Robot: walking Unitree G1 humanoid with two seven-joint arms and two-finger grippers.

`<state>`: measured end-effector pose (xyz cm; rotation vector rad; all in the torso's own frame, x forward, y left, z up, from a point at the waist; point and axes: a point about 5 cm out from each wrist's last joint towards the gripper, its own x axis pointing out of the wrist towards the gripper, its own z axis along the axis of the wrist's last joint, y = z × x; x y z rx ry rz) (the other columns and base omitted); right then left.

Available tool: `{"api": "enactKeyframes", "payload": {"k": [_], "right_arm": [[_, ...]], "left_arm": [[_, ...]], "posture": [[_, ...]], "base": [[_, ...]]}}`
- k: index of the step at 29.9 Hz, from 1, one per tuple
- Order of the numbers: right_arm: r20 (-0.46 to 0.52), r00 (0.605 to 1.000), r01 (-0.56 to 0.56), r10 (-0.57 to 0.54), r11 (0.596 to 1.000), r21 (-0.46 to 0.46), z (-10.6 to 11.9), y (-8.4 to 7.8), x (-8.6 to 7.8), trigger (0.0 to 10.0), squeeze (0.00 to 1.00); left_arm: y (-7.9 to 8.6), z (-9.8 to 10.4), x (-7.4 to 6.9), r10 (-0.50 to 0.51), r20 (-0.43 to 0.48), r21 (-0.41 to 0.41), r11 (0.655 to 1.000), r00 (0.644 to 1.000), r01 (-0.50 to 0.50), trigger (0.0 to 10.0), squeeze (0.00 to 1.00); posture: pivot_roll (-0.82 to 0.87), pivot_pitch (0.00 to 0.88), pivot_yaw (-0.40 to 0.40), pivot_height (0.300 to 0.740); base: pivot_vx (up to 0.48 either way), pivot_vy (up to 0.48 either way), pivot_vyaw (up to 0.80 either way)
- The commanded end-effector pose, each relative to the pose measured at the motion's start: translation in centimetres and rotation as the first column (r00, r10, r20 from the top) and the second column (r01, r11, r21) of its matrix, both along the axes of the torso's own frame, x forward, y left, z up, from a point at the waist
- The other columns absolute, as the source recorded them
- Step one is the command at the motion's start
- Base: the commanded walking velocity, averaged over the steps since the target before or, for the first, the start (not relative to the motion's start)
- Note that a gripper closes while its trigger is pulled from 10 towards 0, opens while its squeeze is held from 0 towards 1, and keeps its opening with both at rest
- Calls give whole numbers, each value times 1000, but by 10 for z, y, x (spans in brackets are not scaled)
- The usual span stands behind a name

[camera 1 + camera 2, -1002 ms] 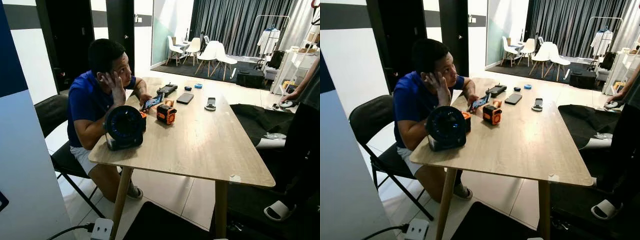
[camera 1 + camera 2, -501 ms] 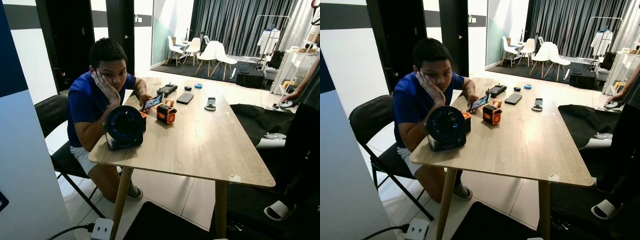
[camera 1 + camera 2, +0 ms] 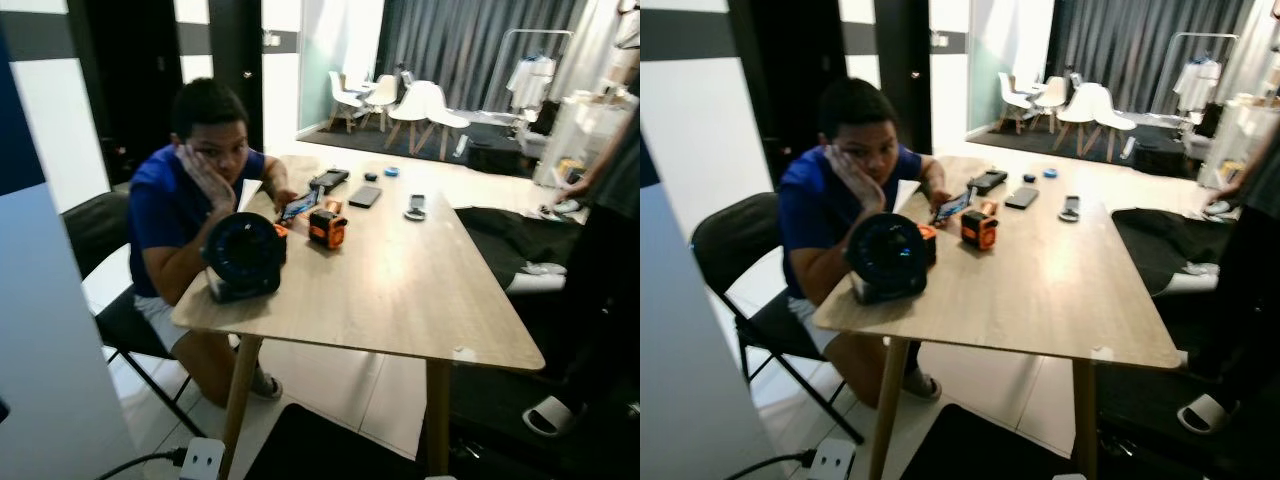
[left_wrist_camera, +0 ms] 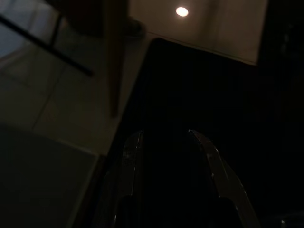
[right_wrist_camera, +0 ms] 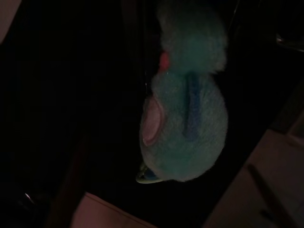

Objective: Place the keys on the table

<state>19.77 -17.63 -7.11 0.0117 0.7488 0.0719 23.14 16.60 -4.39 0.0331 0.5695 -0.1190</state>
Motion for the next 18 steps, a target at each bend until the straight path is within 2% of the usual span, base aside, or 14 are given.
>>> {"api": "enactKeyframes", "payload": {"k": [1, 16, 18], "right_arm": [[-25, 999, 20, -20, 1000, 4, -3, -2, -5, 10000, 0], [-25, 999, 20, -20, 1000, 5, -3, -2, -5, 10000, 0], [-20, 1000, 18, -18, 1000, 6, -3, -1, -5, 10000, 0]], "left_arm": [[1, 0, 0, -8, -1, 8, 1000, 1000, 8, 10000, 0], [2, 0, -1, -6, 0, 10, 1000, 1000, 6, 10000, 0], [2, 0, -1, -4, 1, 7, 1000, 1000, 4, 10000, 0]], "posture": [[69, 27, -15, 740], [69, 28, -15, 740], [70, 28, -16, 740]], "base": [[0, 0, -663], [0, 0, -744], [0, 0, -291]]}}
